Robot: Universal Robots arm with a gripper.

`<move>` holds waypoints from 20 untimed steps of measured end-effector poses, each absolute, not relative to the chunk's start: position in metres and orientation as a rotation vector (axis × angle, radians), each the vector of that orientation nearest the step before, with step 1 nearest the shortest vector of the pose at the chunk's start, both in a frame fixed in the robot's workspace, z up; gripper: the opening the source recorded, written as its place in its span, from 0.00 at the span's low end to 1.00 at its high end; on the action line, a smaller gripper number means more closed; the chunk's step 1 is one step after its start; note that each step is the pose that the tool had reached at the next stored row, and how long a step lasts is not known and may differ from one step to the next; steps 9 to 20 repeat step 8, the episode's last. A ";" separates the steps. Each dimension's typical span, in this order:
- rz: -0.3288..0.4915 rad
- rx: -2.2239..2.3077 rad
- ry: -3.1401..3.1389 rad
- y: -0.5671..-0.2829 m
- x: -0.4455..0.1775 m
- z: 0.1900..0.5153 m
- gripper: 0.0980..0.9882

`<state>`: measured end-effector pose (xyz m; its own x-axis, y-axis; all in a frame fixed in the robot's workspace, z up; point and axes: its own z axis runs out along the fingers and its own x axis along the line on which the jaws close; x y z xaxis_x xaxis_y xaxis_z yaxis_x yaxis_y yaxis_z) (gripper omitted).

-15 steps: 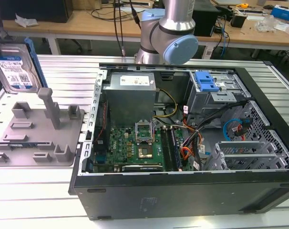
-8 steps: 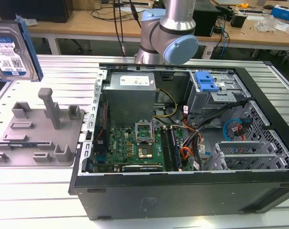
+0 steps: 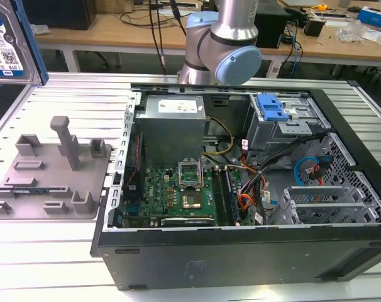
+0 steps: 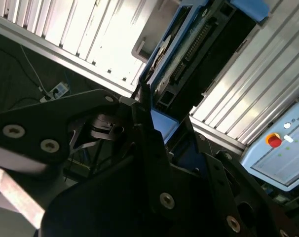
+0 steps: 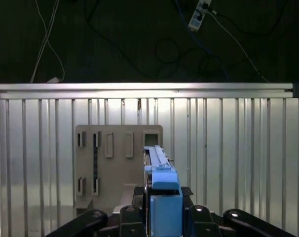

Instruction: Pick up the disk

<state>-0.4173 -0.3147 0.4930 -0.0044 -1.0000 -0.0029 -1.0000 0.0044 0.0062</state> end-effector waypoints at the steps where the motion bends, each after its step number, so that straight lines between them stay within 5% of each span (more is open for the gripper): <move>1: -0.010 2.215 -2.225 -0.315 -0.417 0.493 0.30; 20: -0.009 2.215 -2.224 -0.315 -0.417 0.493 0.30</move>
